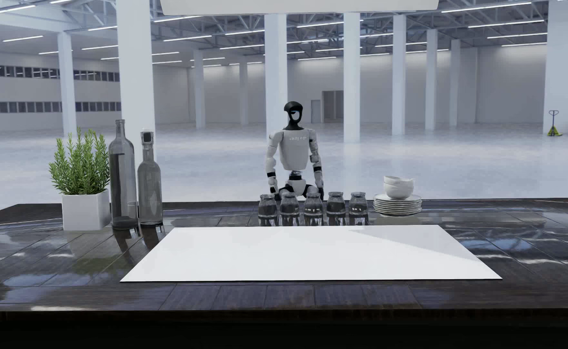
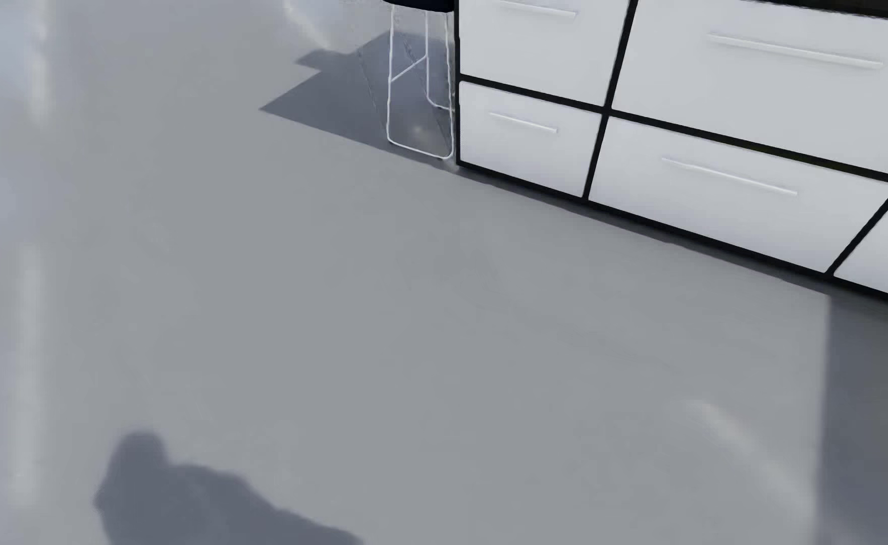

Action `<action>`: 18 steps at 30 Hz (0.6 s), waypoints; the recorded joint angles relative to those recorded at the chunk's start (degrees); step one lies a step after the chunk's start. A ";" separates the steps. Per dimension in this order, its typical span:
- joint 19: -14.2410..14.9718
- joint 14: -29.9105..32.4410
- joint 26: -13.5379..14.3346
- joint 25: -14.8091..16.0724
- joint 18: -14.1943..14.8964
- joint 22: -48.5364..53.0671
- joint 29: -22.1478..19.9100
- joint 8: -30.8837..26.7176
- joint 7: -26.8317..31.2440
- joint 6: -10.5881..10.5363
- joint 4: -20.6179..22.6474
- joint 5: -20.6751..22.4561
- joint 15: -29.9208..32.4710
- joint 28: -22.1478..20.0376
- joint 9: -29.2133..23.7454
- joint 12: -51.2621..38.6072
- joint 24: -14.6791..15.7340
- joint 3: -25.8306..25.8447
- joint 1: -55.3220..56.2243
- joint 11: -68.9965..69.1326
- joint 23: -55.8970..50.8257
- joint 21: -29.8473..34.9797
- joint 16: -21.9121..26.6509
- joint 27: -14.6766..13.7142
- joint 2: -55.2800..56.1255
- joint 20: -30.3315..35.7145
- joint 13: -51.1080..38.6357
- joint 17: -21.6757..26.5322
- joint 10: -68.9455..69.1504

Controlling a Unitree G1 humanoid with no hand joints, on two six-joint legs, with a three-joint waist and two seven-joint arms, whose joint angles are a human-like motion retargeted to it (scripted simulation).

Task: Stretch up

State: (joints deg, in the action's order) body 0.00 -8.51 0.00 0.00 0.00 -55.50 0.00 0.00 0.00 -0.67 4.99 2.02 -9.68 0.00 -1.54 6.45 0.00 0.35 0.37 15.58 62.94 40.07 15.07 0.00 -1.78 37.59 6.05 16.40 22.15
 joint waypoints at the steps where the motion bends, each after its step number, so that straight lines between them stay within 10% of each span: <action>1: 0.00 0.00 0.00 0.00 0.00 0.62 0.00 0.00 0.00 -0.09 0.03 0.01 -0.02 0.00 -0.03 0.14 0.00 0.08 0.02 -0.03 -0.05 -0.03 0.09 0.00 -0.07 0.04 -0.04 0.08 0.13; 3: 0.00 -0.21 0.00 0.00 0.00 11.95 0.00 0.00 0.00 -0.30 0.00 -0.01 0.25 0.00 0.08 3.20 0.00 -0.25 -0.10 -0.08 -1.18 -1.25 1.05 0.00 -0.21 -9.04 0.85 0.52 0.16; 5: 0.00 0.51 0.00 0.00 0.00 44.52 0.00 0.00 0.00 -0.32 0.04 -0.28 2.33 0.00 0.41 4.25 0.00 -2.22 -0.20 -0.17 -1.37 -1.96 6.05 0.00 -0.32 -22.39 2.54 0.72 -0.17; 10: 0.00 1.83 0.00 0.00 0.00 77.42 0.00 0.00 0.00 -3.40 0.03 -0.67 6.61 0.00 0.33 -51.12 0.00 -2.64 0.04 -1.72 -0.30 3.23 26.49 0.00 -1.17 -56.20 1.61 5.10 0.74; 14: 0.00 1.11 0.00 0.00 0.00 78.54 0.00 0.00 0.00 -7.93 0.02 -0.54 7.26 0.00 0.20 -85.75 0.00 -0.40 -0.14 -1.65 -1.39 1.85 43.32 0.00 -1.02 -49.77 -0.61 9.50 0.68; 18: 0.00 0.86 0.00 0.00 0.00 80.27 0.00 0.00 0.00 -9.52 0.47 -1.03 6.40 0.00 1.07 -91.88 0.00 -2.23 -0.54 -1.27 -1.60 1.32 47.62 0.00 -0.99 -42.64 0.24 10.13 0.42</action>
State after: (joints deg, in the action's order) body 0.00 -7.65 0.00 0.00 0.00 24.77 0.00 0.00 0.00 -10.19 5.45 1.00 -3.28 0.00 -0.47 -85.43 0.00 -1.89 -0.16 14.31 61.34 41.38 62.69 0.00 -2.77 -5.04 6.29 26.53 22.57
